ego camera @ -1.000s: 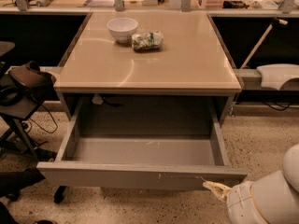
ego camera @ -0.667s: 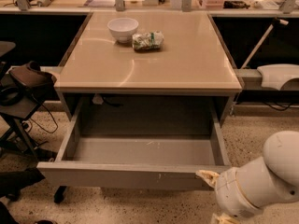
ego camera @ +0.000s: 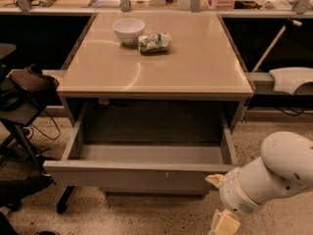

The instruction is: Close top drawer

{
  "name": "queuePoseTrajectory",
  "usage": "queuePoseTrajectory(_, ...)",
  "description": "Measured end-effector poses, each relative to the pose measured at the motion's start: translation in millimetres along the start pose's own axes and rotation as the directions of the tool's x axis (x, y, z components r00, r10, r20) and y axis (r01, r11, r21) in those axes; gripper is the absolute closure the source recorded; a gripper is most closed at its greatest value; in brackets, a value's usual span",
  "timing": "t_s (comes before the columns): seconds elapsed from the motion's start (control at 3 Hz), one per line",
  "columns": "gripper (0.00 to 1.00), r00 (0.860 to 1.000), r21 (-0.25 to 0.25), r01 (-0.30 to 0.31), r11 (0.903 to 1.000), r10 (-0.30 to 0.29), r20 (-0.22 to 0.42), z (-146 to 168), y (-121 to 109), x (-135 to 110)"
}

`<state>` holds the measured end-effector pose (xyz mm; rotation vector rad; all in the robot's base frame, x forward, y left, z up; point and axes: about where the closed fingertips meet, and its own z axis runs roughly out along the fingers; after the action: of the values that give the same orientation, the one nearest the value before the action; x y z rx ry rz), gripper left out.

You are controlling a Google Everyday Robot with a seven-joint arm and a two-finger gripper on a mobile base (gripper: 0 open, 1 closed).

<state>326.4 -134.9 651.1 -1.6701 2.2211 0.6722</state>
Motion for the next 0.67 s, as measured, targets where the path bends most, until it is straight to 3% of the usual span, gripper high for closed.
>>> queuePoseTrajectory(0.67, 0.0, 1.0, 0.041, -0.027, 0.9988, 0.028, -0.013, 3.4, -26.0, -18.1)
